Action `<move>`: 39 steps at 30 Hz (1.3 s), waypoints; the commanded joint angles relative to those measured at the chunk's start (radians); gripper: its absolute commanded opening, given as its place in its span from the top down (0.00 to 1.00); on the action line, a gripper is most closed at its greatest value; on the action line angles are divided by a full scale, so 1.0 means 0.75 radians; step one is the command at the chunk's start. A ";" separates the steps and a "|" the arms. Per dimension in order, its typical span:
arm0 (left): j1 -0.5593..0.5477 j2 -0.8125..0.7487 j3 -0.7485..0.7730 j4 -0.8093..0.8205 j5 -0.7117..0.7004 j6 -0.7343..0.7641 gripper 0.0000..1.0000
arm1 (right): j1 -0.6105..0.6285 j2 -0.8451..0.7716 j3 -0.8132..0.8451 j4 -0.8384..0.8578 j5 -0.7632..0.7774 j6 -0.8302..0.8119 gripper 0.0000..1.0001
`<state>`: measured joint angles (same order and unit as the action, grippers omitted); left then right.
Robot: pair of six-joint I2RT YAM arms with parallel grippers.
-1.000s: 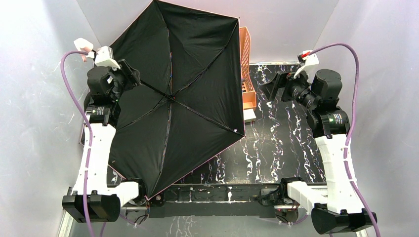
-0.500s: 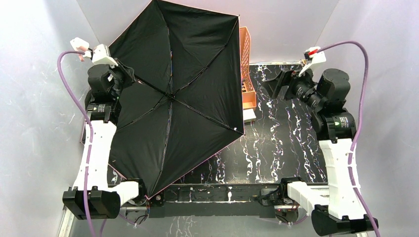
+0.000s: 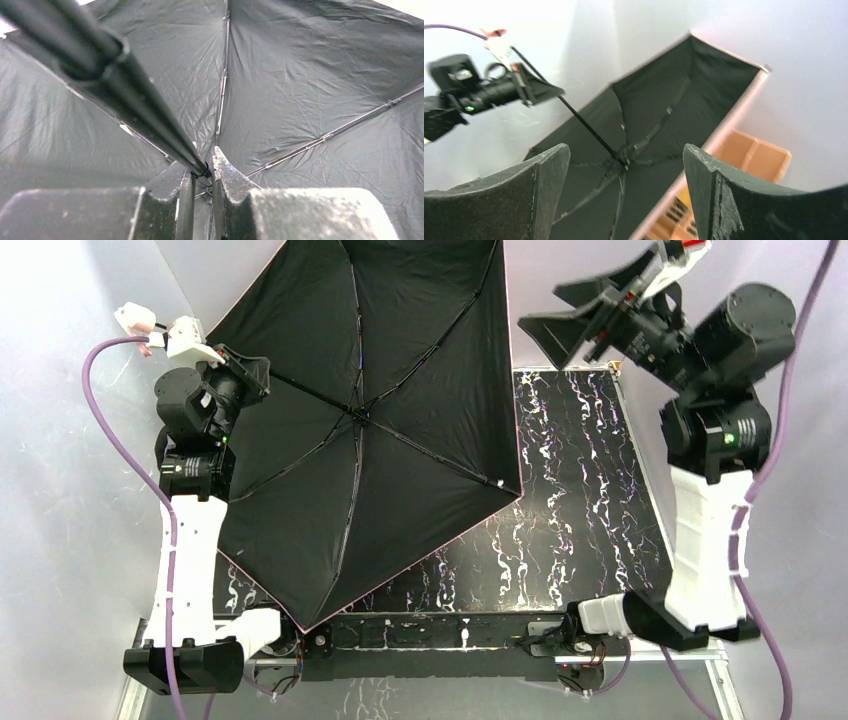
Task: Put away the umbrella
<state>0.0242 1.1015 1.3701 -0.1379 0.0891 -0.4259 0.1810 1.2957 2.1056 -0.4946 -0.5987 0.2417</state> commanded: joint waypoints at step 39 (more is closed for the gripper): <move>-0.070 -0.201 -0.298 0.177 0.428 -0.025 1.00 | 1.137 0.667 -0.532 0.851 0.649 -0.720 0.11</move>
<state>-0.0078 0.9848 1.1591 -0.0494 0.3088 -0.4232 1.0306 1.8263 1.7569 -0.1421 -0.1654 -0.2619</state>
